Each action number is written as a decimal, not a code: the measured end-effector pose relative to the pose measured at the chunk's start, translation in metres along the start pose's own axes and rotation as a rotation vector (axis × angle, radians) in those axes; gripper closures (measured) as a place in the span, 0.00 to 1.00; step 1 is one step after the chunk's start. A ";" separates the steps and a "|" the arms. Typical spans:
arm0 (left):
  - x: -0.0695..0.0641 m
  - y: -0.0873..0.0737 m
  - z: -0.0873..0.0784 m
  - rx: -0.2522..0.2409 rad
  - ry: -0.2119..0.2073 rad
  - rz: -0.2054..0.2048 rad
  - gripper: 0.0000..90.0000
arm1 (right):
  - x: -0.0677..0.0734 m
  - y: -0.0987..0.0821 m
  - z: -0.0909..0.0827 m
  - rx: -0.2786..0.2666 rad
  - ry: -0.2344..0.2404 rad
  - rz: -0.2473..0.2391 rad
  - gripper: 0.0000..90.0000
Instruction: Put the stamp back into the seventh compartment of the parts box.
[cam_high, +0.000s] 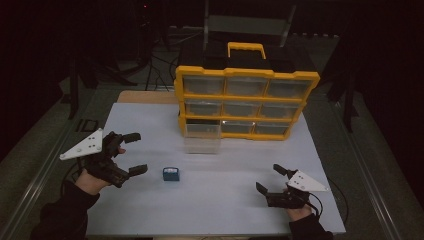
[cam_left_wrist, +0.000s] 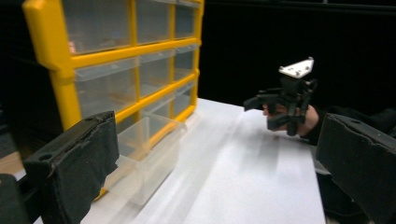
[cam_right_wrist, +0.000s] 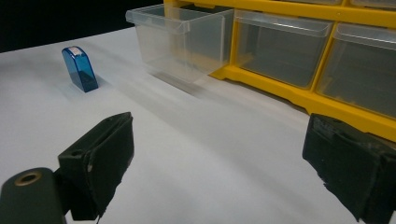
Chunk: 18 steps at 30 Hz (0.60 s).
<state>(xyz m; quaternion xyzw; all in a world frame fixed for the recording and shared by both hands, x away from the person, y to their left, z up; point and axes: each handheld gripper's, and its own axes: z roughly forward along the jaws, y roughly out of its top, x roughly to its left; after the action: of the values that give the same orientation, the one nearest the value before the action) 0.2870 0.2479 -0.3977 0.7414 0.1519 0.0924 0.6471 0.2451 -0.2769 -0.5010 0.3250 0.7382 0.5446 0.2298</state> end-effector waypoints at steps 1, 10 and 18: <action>0.000 -0.001 0.001 0.002 -0.010 0.006 0.00 | 0.000 0.000 0.000 -0.001 0.000 0.000 0.10; 0.001 -0.009 0.011 0.034 -0.045 0.050 0.00 | 0.000 0.000 0.000 0.001 0.003 0.000 0.10; 0.005 -0.019 0.023 0.092 -0.066 0.055 0.00 | 0.000 -0.001 0.001 0.003 0.006 0.006 0.10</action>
<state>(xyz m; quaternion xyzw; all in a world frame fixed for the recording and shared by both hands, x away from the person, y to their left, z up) 0.2973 0.2308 -0.4196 0.7770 0.1140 0.0787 0.6141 0.2454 -0.2764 -0.5017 0.3259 0.7386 0.5454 0.2253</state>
